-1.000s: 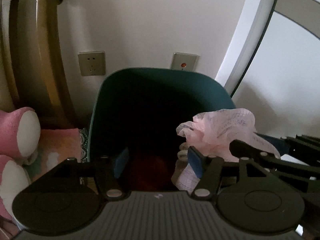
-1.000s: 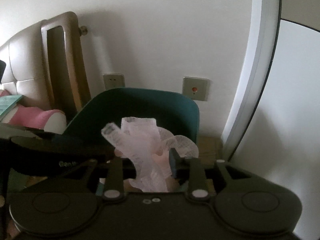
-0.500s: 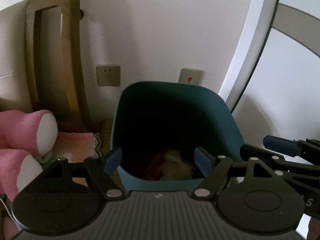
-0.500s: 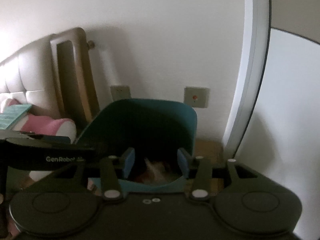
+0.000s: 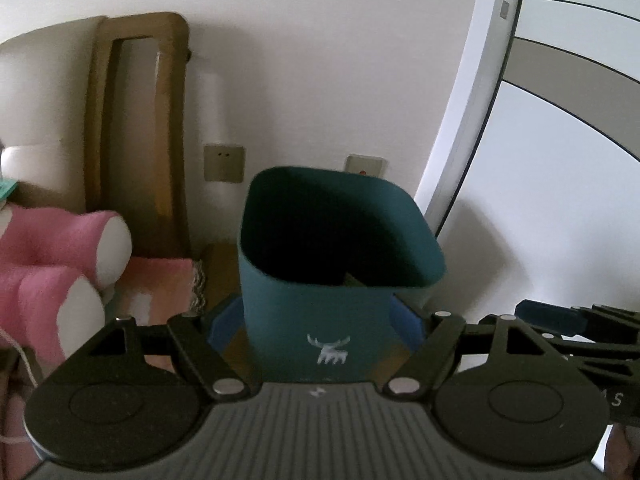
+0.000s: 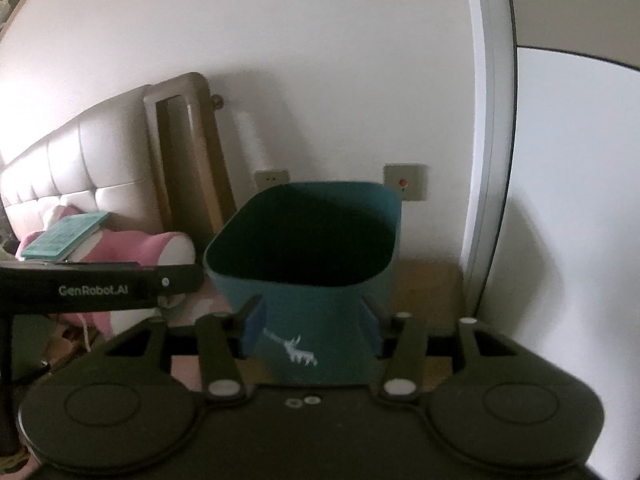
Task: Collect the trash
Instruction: 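Open both tools over the teal wastebasket to drop the trash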
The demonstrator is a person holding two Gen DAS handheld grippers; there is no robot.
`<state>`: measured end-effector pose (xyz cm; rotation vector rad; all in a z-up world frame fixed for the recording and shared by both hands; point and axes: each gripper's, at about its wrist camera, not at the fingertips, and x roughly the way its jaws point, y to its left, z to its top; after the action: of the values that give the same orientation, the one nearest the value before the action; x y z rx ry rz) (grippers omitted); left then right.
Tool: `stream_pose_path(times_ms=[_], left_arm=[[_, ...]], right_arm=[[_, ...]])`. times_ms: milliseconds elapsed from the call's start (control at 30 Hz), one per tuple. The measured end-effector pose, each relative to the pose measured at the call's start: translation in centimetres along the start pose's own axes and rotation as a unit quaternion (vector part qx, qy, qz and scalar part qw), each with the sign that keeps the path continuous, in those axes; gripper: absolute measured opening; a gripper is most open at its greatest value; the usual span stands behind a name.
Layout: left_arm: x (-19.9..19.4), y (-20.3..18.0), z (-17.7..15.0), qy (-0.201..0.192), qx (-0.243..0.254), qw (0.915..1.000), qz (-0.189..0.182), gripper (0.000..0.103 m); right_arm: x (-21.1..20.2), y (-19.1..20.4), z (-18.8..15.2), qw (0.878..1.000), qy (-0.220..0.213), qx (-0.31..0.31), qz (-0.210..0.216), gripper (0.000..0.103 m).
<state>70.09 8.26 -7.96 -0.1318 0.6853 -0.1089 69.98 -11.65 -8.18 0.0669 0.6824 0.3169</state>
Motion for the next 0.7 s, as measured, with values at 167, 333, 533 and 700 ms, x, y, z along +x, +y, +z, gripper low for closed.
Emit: stream_pose_path(times_ms=[167,333,533,700], left_arm=[[-1.7,0.2,-3.4,0.006,-0.009,0.9999,0.003,0.08],[-2.6,0.8,-8.0,0.024,-0.016,0.9995,0.011,0.08],[-2.0,1.4,-14.7,0.058,-0.023,0.998,0.013,0.08],[-0.4,2.3,-21.1,0.087,-0.038,0.9954,0.0,0.086]], right_arm=[[-1.7,0.6,-2.9,1.0,0.007,0.002,0.007,0.052],[-2.8,0.7,-6.6,1.0,0.021,0.012,0.012,0.052],[-2.9,-0.4,-13.3,0.998,0.061,0.027,0.004,0.053],[-1.4,-2.3,-19.8,0.992,0.116,0.05,-0.01,0.054]])
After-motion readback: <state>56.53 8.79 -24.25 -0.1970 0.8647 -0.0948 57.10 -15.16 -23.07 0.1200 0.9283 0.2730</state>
